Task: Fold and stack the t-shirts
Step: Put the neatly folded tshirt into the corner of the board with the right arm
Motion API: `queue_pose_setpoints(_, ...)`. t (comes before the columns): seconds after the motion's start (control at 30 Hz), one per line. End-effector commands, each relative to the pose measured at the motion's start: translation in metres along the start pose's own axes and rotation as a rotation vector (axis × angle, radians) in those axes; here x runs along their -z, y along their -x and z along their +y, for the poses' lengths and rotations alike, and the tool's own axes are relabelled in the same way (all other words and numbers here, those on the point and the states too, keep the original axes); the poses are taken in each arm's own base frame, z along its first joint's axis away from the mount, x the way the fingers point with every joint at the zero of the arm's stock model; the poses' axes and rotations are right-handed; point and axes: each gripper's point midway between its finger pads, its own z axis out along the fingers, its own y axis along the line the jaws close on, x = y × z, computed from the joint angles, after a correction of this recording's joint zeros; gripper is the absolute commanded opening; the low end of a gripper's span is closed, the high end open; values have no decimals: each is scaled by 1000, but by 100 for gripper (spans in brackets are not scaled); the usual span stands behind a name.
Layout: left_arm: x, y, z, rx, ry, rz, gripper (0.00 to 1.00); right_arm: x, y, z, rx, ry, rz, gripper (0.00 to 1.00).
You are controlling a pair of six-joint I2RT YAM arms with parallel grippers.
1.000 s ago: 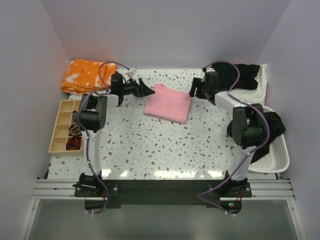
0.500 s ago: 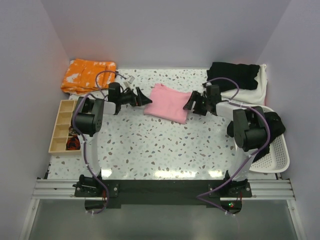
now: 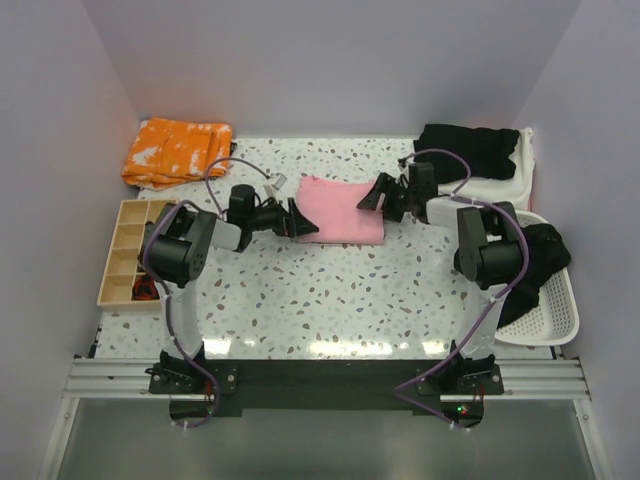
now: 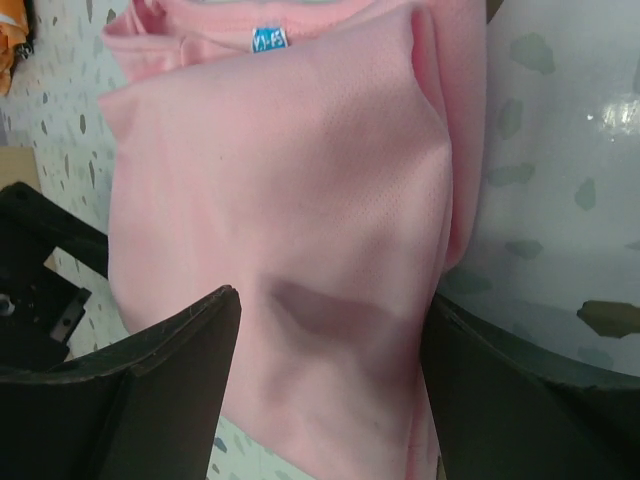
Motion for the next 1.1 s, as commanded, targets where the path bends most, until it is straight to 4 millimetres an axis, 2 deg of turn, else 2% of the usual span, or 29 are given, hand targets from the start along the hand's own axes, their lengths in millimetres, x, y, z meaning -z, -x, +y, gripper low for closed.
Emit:
queue_pose_setpoints(0.0, 12, -19, -6, 24, 40, 28, 100, -8, -3, -9, 13, -24, 41, 73)
queue_pose_setpoints(0.17, 15, -15, 1, 1, 90, 44, 100, 1, 7, -8, 66, -61, 19, 73)
queue_pose_setpoints(0.27, 22, -3, 7, -12, 135, 20, 100, 13, 11, -26, 101, -148, 6, 74)
queue_pose_setpoints(0.33, 27, 3, 12, -14, 165, 1, 100, 19, 18, -30, 128, -174, -8, 74)
queue_pose_setpoints(0.4, 31, 12, 19, -19, 192, -24, 100, 17, 21, -38, 130, -179, 6, 75)
queue_pose_setpoints(0.47, 28, 17, 25, -19, 188, -27, 100, 12, 20, -37, 118, -151, 45, 75)
queue_pose_setpoints(0.53, 23, 20, 27, -17, 177, -27, 100, 2, 11, -44, 99, -136, 93, 74)
queue_pose_setpoints(0.57, 18, 25, 27, -27, 146, -37, 100, -2, 9, -36, 96, -87, 113, 74)
queue_pose_setpoints(0.8, -5, 28, 24, 14, 51, -36, 100, -16, -20, -30, 63, 20, 236, 74)
queue_pose_setpoints(0.9, -12, 21, 19, 12, 37, -18, 100, -18, -35, -25, 83, 28, 290, 74)
queue_pose_setpoints(1.07, -20, 4, 11, 24, 19, 14, 100, -28, -79, -13, 137, 6, 432, 73)
